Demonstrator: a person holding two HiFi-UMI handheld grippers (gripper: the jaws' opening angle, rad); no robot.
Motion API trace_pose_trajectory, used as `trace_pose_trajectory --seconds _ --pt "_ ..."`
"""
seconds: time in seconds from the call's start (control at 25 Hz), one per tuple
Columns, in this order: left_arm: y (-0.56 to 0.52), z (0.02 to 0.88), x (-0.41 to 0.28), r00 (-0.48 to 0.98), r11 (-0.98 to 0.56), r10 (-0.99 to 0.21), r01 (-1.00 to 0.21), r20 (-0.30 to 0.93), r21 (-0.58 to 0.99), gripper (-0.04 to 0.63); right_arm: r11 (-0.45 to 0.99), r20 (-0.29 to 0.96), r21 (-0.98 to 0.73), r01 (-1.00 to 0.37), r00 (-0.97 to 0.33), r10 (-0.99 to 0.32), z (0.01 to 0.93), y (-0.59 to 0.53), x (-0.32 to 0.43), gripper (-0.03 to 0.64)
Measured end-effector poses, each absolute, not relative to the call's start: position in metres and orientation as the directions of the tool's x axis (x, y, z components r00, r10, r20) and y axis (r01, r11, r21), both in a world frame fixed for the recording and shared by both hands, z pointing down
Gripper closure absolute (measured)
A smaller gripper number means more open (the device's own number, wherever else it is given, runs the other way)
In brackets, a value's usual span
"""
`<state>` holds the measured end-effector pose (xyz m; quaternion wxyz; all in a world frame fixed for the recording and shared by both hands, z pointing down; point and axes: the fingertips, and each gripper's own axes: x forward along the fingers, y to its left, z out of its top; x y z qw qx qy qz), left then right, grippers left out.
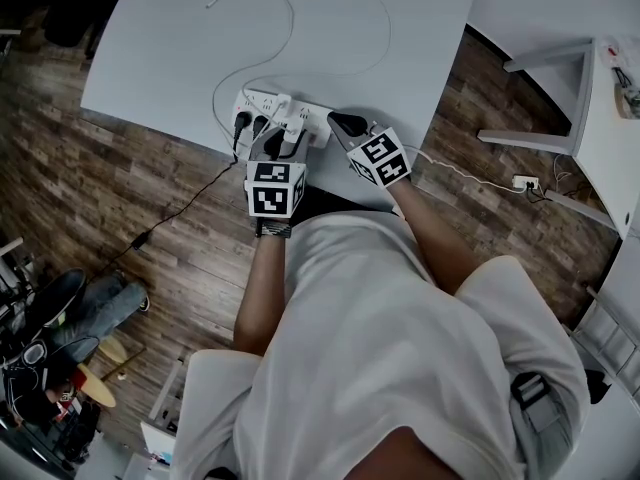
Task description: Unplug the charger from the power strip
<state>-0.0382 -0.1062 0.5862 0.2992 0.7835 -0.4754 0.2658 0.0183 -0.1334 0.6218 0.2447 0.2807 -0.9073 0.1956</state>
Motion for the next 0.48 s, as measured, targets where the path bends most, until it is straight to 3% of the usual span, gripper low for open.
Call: trace_pose_trajectory --seconds 0.2,0.48 --pt "-0.1034 0.5845 -0.0350 0.358 -0.420 -0.592 -0.902 0.722 0.102 0.451 0.767 0.553 -0.217 -0.603 -0.724 -0.413 0.6212 -0.1330 0.0176 0.615" --pt "-0.1037 0.5859 -0.0361 0.370 -0.403 -0.595 -0.905 0.714 0.133 0.449 0.767 0.551 -0.219 -0.603 -0.725 -0.413 0.6215 -0.1331 0.0173 0.615"
